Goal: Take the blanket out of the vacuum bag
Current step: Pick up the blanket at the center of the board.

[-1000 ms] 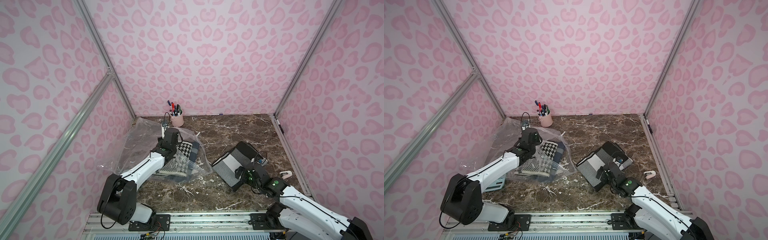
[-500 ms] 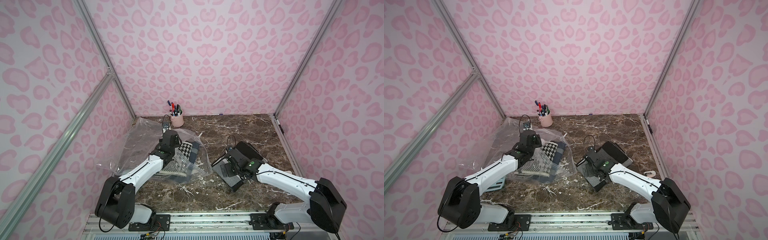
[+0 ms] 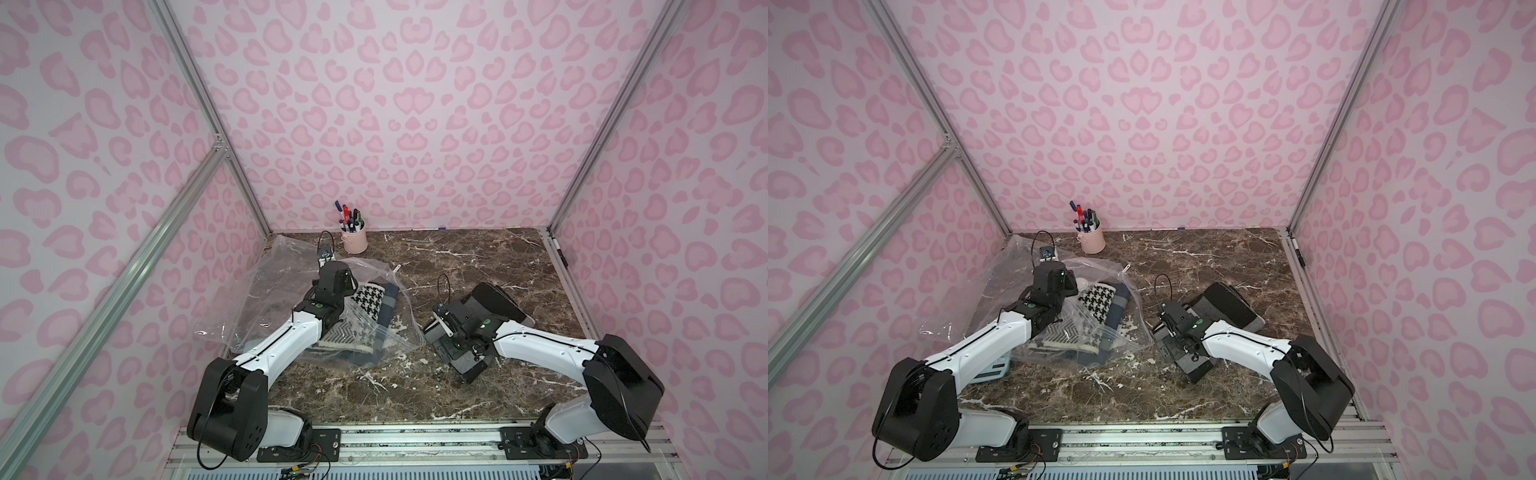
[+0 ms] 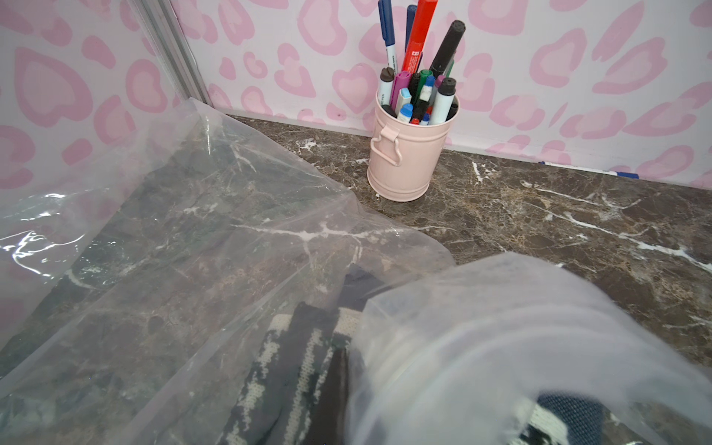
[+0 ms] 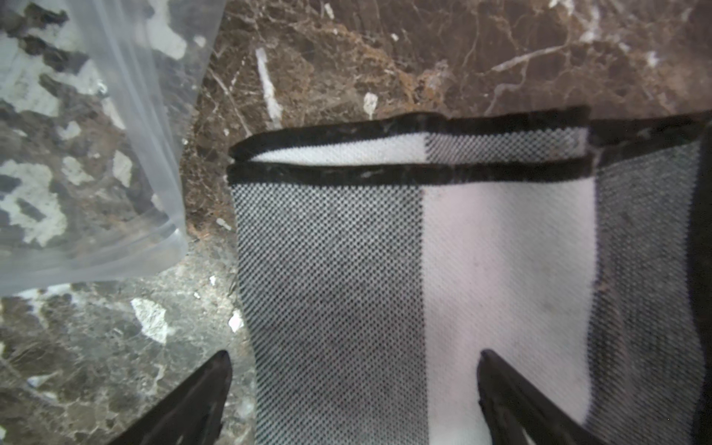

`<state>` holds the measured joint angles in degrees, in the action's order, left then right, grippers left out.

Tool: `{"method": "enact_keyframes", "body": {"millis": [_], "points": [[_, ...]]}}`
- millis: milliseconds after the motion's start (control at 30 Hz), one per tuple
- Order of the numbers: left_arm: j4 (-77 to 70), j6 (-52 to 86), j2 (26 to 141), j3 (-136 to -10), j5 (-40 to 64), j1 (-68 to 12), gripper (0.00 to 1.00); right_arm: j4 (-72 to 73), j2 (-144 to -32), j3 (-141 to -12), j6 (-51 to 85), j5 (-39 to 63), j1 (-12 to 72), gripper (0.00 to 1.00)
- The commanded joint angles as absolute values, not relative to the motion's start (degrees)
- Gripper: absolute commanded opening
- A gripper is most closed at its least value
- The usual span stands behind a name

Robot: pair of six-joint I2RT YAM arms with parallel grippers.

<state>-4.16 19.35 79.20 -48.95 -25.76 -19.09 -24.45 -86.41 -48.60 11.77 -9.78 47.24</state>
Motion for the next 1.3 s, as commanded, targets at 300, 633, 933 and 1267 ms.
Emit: {"method": "enact_keyframes", "body": {"millis": [300,633,933,1267], "points": [[-3.6,19.1,80.0,-48.5,-26.2,-18.6,0.04,-27.4,-99.1,-50.2,16.5,-6.6,48.3,0.92],[-3.6,18.7,79.6,-47.9,-26.6,-18.6,0.04,-24.8,-103.9,-48.1,19.9,-0.5,47.7,0.0],[-4.4,19.0,78.8,-46.8,-25.4,-18.6,0.04,-9.9,-93.6,-37.7,25.1,22.4,37.2,0.0],[-6.0,20.1,79.7,-46.2,-22.0,-18.6,0.04,-2.0,-72.1,-38.8,37.3,41.2,20.2,0.0]]}}
